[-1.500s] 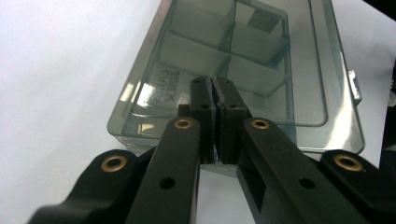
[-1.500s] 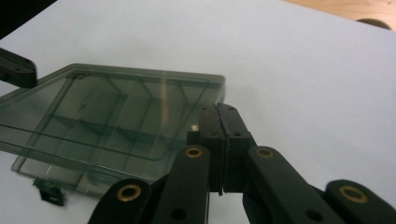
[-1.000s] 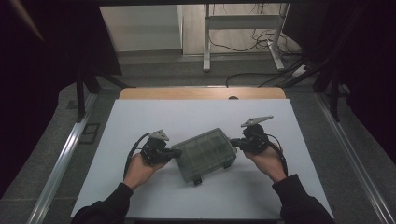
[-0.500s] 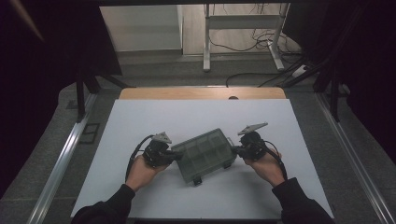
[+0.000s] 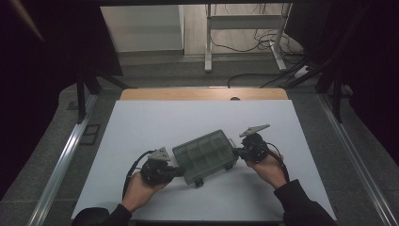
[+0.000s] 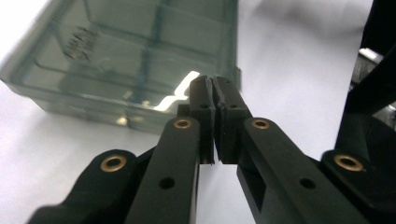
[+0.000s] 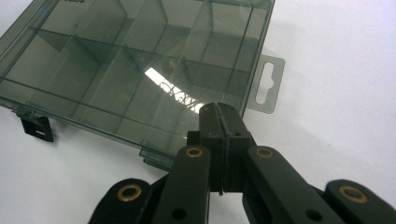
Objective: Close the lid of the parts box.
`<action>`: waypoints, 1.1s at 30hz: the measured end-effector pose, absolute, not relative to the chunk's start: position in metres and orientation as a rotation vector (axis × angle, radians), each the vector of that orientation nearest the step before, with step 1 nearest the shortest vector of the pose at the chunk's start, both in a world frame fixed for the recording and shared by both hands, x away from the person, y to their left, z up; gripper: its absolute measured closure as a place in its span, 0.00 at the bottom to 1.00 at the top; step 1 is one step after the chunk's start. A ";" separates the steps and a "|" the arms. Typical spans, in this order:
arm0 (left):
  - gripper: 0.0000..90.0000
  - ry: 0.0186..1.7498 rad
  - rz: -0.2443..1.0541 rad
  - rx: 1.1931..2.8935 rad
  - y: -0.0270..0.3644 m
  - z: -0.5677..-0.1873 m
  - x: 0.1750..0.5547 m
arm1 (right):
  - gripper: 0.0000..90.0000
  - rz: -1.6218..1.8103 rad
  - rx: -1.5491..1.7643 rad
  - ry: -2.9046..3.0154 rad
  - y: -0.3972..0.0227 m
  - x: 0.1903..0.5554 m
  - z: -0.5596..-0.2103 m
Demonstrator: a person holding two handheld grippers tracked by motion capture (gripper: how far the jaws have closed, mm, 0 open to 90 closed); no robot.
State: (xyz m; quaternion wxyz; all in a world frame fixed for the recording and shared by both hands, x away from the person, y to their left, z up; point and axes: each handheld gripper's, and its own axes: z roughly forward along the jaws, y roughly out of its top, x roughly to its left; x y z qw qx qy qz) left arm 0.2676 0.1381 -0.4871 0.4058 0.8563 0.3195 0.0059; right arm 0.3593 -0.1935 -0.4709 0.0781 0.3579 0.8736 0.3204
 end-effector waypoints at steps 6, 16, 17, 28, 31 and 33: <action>0.98 0.802 -0.024 2.173 0.130 -0.496 0.249 | 0.99 0.950 1.060 2.616 -0.193 0.357 -0.471; 0.99 0.837 -0.060 2.275 0.111 -0.520 0.253 | 0.99 0.936 1.058 2.614 -0.194 0.355 -0.469; 1.00 0.842 -0.075 2.263 0.112 -0.520 0.255 | 0.99 0.937 1.057 2.613 -0.195 0.355 -0.469; 1.00 0.891 -0.023 2.261 0.120 -0.517 0.275 | 0.99 0.954 1.059 2.624 -0.196 0.353 -0.470; 1.00 0.914 -0.027 2.249 0.126 -0.517 0.284 | 0.99 0.956 1.051 2.625 -0.195 0.353 -0.471; 1.00 0.919 -0.027 2.248 0.129 -0.517 0.289 | 0.99 0.959 1.046 2.628 -0.194 0.352 -0.471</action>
